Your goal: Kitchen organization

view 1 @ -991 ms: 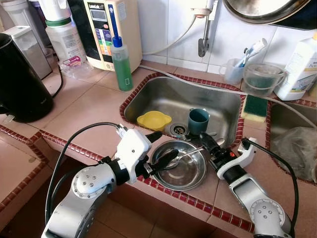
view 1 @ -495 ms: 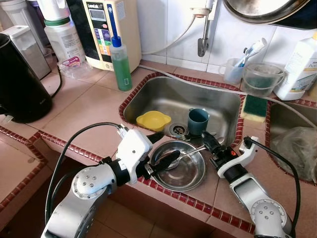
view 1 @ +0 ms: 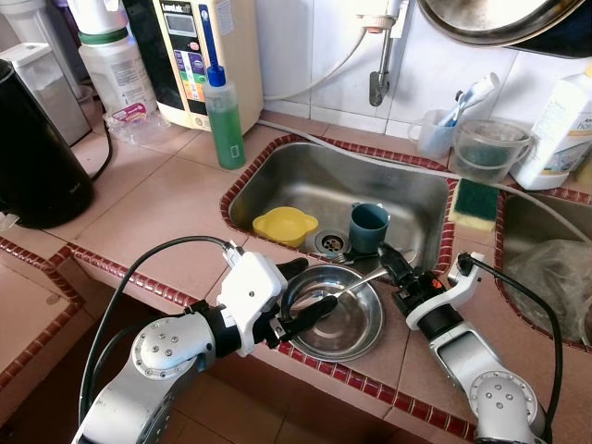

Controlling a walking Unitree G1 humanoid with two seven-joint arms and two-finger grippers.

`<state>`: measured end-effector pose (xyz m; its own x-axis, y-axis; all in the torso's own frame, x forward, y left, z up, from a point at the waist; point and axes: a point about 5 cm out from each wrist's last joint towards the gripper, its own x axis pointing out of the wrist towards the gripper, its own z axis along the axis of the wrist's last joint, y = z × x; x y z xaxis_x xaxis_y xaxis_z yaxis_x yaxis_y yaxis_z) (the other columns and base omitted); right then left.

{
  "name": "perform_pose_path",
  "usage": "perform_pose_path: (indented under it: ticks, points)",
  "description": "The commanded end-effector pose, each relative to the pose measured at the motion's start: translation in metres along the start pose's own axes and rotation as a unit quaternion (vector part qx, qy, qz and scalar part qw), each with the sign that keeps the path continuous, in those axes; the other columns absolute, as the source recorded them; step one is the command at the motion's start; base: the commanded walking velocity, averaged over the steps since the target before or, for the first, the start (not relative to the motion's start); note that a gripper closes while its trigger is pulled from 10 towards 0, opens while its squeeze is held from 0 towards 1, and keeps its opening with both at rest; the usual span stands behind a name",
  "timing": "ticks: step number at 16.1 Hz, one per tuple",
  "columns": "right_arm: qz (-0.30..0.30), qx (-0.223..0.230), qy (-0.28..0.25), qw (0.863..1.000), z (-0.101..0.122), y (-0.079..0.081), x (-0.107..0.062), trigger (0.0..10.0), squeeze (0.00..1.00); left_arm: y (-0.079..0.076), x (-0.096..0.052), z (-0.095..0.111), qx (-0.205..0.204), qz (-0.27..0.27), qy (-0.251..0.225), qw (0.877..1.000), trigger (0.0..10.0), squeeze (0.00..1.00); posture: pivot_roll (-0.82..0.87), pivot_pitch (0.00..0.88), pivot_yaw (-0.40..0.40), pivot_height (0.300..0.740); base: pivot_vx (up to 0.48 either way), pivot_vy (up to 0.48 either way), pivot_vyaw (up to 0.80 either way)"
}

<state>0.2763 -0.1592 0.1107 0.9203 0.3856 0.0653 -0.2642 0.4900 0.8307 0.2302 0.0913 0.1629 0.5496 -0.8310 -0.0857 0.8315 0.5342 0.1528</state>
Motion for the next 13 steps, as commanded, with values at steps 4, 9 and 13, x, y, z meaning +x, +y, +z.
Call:
perform_pose_path:
  ticks: [4,9,13]
  points:
    - [-0.030,0.006,0.008,0.999,-0.003,-0.010,-0.006,0.0,0.00,0.001,0.000,0.002,0.011,-0.003,0.001,1.000,10.0,0.00,-0.20,0.067,0.041,0.740,0.000,0.000,0.00]
    - [0.021,0.018,-0.011,1.000,0.009,0.004,-0.005,0.0,0.00,0.007,0.000,0.002,0.019,0.006,0.002,1.000,10.0,0.00,-0.20,0.065,0.044,0.740,0.000,0.000,0.00]
    - [0.075,0.016,-0.025,0.997,0.023,0.019,-0.004,0.0,0.00,0.016,-0.001,0.003,0.027,0.018,0.004,0.999,10.0,0.00,-0.20,0.063,0.044,0.740,0.000,0.000,0.00]
